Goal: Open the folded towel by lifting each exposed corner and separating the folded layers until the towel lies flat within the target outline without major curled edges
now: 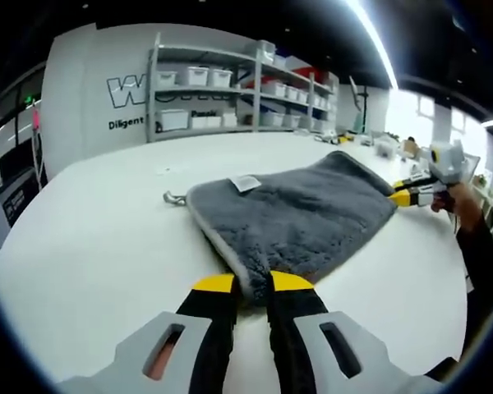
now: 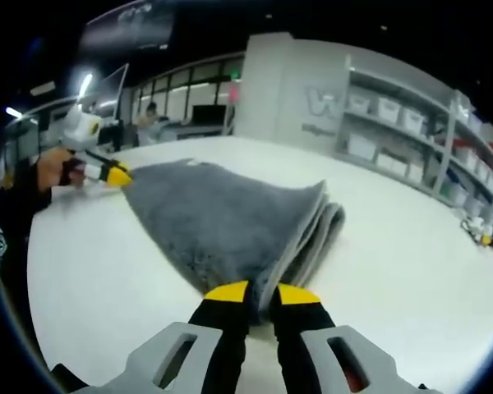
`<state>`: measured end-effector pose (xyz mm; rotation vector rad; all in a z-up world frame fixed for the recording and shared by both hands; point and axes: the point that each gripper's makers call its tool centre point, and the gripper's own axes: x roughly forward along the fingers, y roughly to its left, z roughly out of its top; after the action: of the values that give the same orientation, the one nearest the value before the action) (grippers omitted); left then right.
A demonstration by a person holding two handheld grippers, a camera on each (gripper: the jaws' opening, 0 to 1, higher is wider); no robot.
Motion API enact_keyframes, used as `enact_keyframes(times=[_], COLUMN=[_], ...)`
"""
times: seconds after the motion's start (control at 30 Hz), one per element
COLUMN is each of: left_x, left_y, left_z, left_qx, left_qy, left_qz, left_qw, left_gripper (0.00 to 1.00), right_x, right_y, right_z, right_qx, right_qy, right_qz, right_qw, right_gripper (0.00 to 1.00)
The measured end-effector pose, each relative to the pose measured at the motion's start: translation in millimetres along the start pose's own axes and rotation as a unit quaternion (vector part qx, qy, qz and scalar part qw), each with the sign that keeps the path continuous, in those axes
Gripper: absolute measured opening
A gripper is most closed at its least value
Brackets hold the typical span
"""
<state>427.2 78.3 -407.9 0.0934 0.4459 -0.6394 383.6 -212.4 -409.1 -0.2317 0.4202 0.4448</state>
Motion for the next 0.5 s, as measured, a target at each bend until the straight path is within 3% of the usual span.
enact_keyframes(times=[0.13, 0.3, 0.5], left_x=[-1, -4, -7], left_y=[-4.7, -11.9, -17.9], left_z=[-1.2, -3.4, -6.8], left_qx=[0.019, 0.040, 0.057], left_qy=[0.004, 0.013, 0.018], left_qz=[-0.002, -0.004, -0.009], left_qw=[0.9998, 0.9991, 0.9982], left_gripper=[0.10, 0.09, 0.08], right_x=[3, 9, 18], right_y=[-6, -12, -18], right_z=[1.1, 4.5, 4.7], right_qx=[0.002, -0.036, -0.053], right_qy=[-0.001, 0.014, 0.024], right_qz=[-0.011, -0.028, -0.018], right_qw=[0.9999, 0.9989, 0.9982], right_gripper=[0.07, 0.06, 0.04])
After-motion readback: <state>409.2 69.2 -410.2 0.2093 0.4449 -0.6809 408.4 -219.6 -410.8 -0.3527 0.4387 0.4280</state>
